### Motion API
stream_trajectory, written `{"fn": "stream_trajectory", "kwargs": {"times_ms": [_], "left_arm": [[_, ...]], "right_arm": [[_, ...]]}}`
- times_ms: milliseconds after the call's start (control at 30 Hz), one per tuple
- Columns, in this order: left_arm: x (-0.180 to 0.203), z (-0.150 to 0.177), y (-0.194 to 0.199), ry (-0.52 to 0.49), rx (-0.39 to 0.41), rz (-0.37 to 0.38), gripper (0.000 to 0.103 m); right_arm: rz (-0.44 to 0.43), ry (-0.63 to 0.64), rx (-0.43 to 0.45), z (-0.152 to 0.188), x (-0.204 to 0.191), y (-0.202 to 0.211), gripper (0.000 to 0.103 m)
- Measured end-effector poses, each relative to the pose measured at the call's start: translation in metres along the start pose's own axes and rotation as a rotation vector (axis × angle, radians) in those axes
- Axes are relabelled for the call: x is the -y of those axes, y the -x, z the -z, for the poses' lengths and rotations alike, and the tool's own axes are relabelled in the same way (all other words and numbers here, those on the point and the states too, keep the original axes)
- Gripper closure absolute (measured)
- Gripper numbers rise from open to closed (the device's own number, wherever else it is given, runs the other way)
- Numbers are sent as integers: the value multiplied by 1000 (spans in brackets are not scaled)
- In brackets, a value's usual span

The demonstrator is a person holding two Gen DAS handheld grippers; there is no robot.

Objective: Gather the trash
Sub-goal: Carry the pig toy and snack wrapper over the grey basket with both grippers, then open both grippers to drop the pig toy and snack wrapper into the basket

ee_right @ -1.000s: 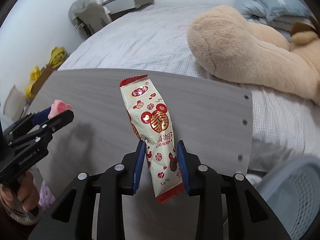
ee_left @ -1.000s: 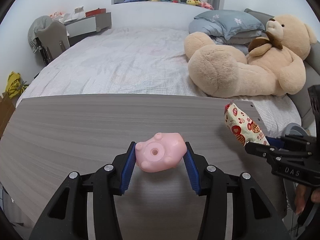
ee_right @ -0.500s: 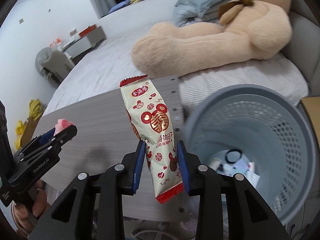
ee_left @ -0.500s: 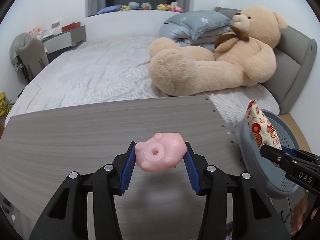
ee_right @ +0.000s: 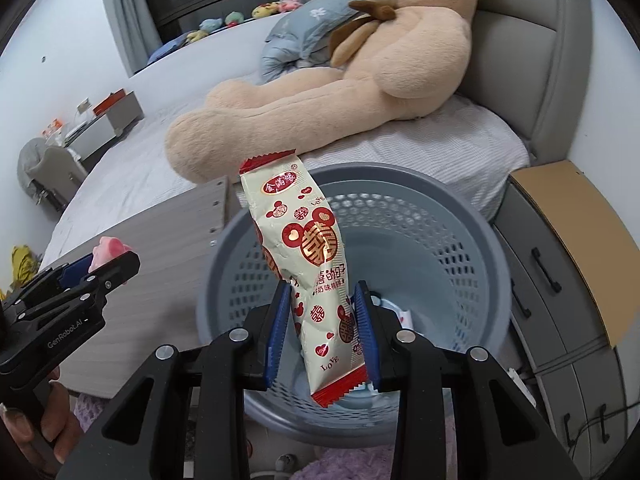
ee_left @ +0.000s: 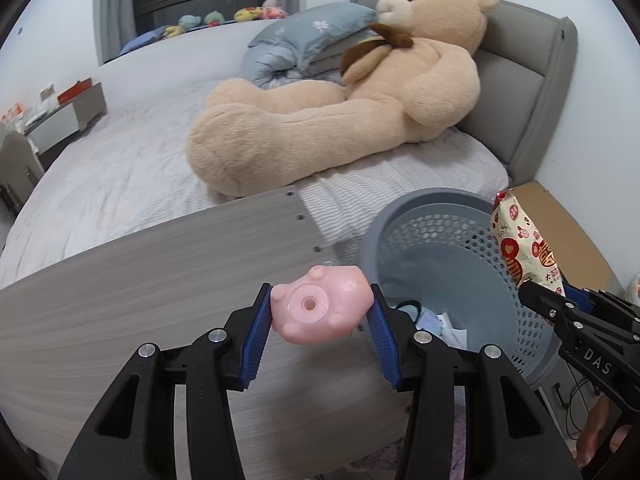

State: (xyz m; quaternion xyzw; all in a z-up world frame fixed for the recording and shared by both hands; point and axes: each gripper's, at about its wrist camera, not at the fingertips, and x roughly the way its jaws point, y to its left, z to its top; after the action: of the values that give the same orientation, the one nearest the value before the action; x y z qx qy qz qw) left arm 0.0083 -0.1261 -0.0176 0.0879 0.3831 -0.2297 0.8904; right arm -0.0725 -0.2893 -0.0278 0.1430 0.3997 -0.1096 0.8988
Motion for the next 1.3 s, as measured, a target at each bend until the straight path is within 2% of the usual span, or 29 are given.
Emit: {"fn": "stream_trajectory", "kwargs": {"times_ms": [200, 533, 667, 733, 800, 867, 1300], "left_arm": [[36, -10, -16, -41, -19, 33, 57], [68, -23, -36, -76, -36, 49, 56], [73, -24, -38, -88, -32, 37, 46], [75, -25, -39, -87, -34, 33, 40], [75, -25, -40, -87, -36, 28, 35], [75, -25, -40, -87, -36, 24, 32], [74, -26, -30, -81, -16, 2, 20]], "right_arm": [[18, -50, 7, 2, 29, 0, 71], [0, -113, 4, 2, 62, -8, 71], [-12, -130, 22, -1, 70, -8, 70], [-14, -126, 31, -1, 71, -6, 66], [-3, -125, 47, -2, 72, -4, 54], [-4, -127, 59, -2, 73, -3, 47], [-3, -116, 62, 0, 68, 2, 47]]}}
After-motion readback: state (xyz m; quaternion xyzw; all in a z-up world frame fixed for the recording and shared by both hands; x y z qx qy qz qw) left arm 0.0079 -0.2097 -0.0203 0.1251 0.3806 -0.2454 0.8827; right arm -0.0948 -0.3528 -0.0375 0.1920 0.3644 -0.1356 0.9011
